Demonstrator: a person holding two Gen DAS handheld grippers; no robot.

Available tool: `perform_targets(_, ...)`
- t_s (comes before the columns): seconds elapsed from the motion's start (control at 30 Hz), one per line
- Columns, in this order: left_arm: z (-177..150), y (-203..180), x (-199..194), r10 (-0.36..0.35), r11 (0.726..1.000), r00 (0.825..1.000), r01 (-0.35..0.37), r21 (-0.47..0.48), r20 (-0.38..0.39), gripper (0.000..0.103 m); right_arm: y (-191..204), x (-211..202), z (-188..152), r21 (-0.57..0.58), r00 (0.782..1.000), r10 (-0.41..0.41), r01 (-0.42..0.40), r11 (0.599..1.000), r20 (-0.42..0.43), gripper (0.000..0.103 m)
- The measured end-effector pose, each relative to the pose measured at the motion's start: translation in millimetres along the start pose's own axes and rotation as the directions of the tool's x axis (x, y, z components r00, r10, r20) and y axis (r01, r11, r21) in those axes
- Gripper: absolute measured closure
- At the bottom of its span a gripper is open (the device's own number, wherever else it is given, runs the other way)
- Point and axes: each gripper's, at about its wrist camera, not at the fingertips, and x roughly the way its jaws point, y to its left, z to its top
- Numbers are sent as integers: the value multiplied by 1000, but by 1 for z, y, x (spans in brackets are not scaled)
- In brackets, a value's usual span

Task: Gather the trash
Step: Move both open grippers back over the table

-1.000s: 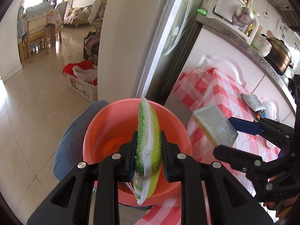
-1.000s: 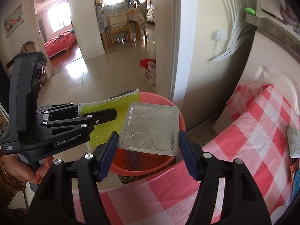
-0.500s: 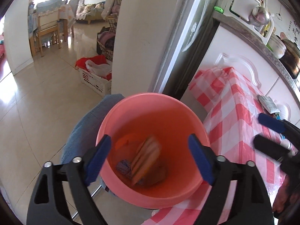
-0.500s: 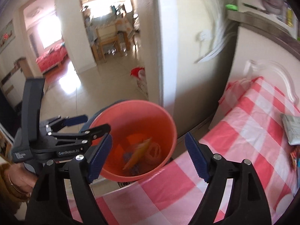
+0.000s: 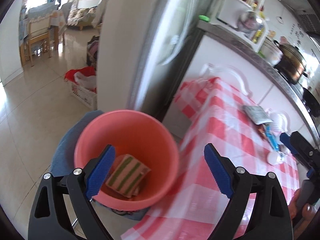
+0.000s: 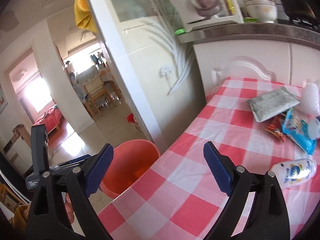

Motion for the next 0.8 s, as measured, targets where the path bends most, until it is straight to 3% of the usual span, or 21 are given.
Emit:
perform_targets(0.43,-6,-84,-9,-93,987,995,96,127,-31,13,-61,-51,-8,124,993,-52,38,992,107,11)
perform_targets(0.8,-11,-142,-8,-120,967,991,130,221,-56,13,-116,-89,-10,252,978,-99,51,966,185,11)
